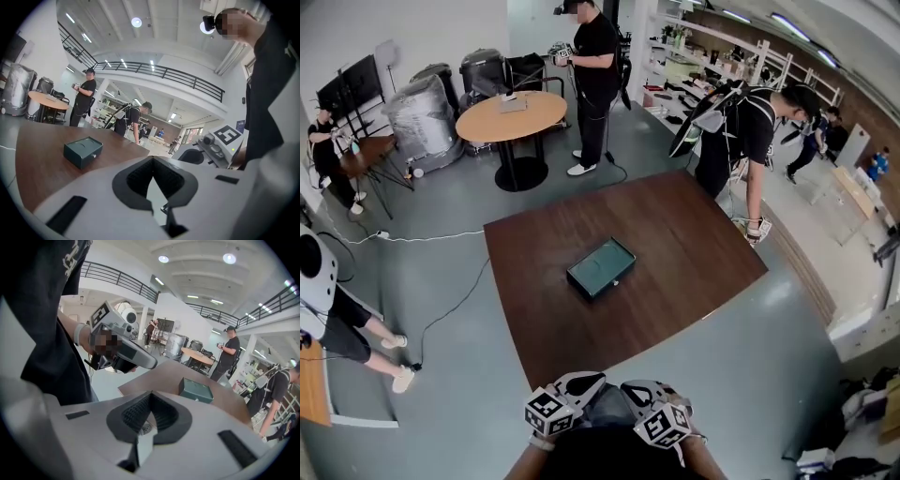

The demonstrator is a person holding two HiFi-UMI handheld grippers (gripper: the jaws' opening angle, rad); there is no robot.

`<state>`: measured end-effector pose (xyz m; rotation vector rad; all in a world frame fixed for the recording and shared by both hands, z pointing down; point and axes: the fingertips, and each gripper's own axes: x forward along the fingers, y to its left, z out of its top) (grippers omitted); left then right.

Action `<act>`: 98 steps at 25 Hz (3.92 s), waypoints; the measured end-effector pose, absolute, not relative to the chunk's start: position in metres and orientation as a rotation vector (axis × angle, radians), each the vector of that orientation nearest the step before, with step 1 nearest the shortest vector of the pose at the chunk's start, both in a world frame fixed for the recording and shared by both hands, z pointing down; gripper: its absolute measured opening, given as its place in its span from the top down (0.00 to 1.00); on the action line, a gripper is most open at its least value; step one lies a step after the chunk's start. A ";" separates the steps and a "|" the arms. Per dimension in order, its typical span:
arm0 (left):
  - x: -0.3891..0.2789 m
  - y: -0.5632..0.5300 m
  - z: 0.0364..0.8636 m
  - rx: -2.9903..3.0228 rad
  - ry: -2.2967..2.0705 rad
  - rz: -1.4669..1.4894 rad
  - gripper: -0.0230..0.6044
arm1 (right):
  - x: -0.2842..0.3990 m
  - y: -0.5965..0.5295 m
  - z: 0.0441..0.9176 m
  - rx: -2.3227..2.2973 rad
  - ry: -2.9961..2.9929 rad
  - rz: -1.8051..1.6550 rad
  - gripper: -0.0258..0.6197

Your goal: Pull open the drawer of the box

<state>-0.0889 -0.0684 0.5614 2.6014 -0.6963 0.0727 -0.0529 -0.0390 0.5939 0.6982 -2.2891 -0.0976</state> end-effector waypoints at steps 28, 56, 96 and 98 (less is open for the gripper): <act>-0.129 -0.125 0.557 2.552 -0.834 0.051 0.95 | -0.079 -0.097 0.595 0.588 -2.316 -0.096 0.98; -0.145 -0.166 0.555 2.554 -0.848 0.074 0.95 | -0.091 -0.144 0.599 0.586 -2.317 -0.085 0.98; -0.093 -0.178 0.554 2.579 -0.667 0.221 0.95 | -0.002 -0.232 0.632 0.892 -2.228 0.155 0.98; -0.091 -0.180 0.557 2.572 -0.663 0.230 0.95 | 0.007 -0.237 0.637 0.907 -2.218 0.169 0.98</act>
